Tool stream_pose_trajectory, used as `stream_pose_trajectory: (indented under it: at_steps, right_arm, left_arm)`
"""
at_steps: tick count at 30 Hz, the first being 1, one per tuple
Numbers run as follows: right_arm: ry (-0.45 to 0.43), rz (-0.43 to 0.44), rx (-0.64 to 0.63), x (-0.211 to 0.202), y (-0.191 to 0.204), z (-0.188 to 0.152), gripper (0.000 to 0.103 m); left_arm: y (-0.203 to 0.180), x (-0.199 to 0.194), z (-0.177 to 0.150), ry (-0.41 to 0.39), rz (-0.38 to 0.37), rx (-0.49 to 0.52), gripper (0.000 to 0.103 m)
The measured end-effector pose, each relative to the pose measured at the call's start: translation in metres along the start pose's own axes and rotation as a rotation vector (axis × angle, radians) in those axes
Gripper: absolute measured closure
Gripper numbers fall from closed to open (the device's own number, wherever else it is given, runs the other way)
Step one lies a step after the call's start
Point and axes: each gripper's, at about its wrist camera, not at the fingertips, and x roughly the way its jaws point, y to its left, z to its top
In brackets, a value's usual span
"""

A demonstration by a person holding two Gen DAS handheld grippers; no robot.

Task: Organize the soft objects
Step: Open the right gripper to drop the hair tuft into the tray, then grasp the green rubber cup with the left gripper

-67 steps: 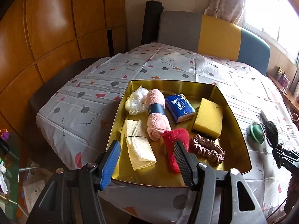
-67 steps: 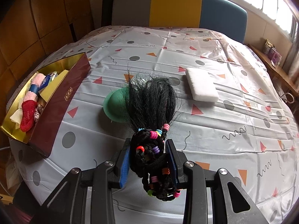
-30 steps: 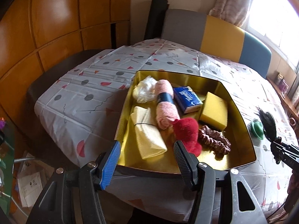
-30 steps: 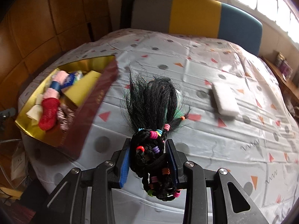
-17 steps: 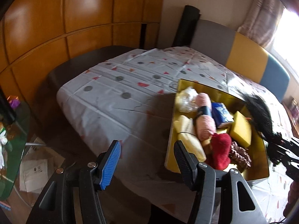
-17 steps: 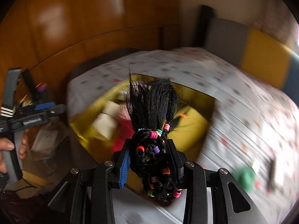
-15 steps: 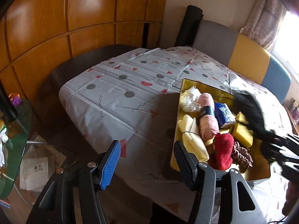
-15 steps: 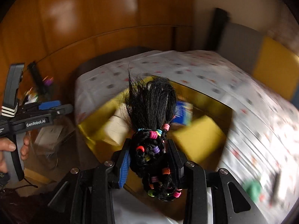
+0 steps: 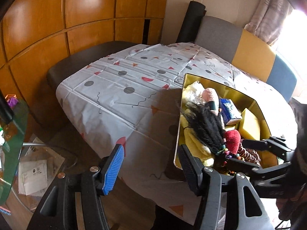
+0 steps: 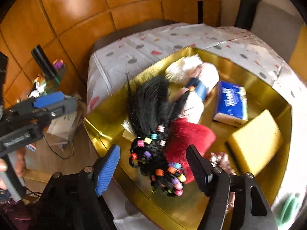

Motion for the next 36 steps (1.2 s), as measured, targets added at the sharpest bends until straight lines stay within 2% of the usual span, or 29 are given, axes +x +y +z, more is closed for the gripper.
stream_pose_trajectory:
  at_steps: [5, 14, 24, 36]
  right_arm:
    - [-0.064, -0.031, 0.054, -0.027, -0.012, -0.011, 0.031]
    - [-0.151, -0.171, 0.16, -0.077, -0.046, -0.045, 0.03]
    - [-0.209, -0.279, 0.261, -0.124, -0.088, -0.082, 0.023]
    - [-0.25, -0.467, 0.457, -0.185, -0.17, -0.142, 0.019]
  left_arm:
    - [-0.009, -0.006, 0.001, -0.014, -0.007, 0.028, 0.043]
    - [-0.037, -0.022, 0.003, -0.048, -0.036, 0.108, 0.043]
    - [-0.089, -0.032, -0.002, -0.049, -0.093, 0.248, 0.043]
    - [-0.16, -0.034, -0.008, -0.033, -0.167, 0.416, 0.043]
